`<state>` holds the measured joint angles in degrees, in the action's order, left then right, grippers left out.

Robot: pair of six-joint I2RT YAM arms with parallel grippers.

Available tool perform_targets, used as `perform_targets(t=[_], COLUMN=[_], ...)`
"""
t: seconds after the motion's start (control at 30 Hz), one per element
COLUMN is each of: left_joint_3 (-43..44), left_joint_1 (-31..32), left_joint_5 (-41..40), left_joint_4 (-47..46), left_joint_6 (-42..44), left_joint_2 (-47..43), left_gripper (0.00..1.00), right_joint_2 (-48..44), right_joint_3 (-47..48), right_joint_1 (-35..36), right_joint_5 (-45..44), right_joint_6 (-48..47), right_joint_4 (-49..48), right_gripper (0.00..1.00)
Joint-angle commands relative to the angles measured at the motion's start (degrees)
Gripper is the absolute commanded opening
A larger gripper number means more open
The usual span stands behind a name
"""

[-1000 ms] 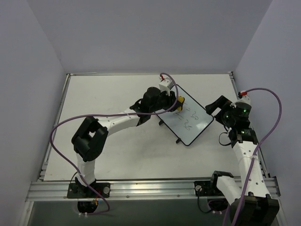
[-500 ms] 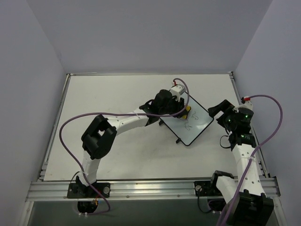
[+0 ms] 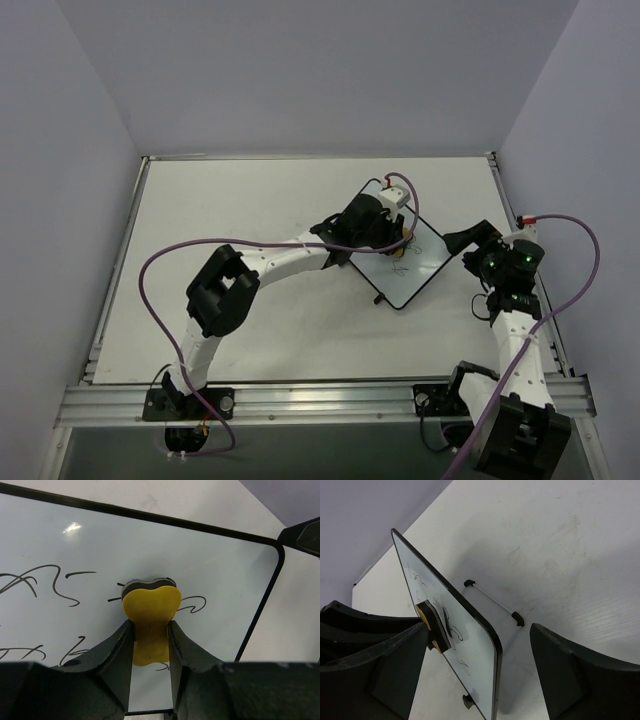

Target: Erase the whiteboard

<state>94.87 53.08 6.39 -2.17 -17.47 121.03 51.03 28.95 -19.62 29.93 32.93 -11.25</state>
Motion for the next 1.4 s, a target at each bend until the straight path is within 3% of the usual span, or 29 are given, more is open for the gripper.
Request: perform_targets(t=[0.0, 0.63, 0.8, 1.13, 1.37], left_joint_3=[3.74, 9.46, 9.54, 10.68, 11.3], left_joint_1=[0.44, 1.68, 1.76, 2.29, 2.38], left_joint_5=[-0.42, 0.38, 0.02, -0.15, 0.11], left_joint_4=[1.38, 6.04, 6.39, 7.1, 8.59], left_joint_6=[1.48, 2.18, 2.18, 2.45, 3.15], left_joint_2=[0.87, 3.86, 4.3, 5.18, 5.44], left_gripper=[0.02, 0.02, 0.02, 0.02, 0.02], right_joint_2=[-0.4, -2.16, -1.89, -1.63, -0.05], right_joint_3=[-1.79, -12.51, -13.57, -16.2, -21.56], right_joint_1=[-1.3, -1.48, -1.48, -1.39, -1.3], right_joint_5=[5.21, 6.72, 6.8, 6.72, 7.95], right_joint_6=[0.74, 4.51, 5.3, 6.71, 11.37], right_joint_4=[-7.9, -22.76, -25.66, -30.32, -43.66], right_gripper=[0.78, 0.55, 0.38, 0.37, 0.34])
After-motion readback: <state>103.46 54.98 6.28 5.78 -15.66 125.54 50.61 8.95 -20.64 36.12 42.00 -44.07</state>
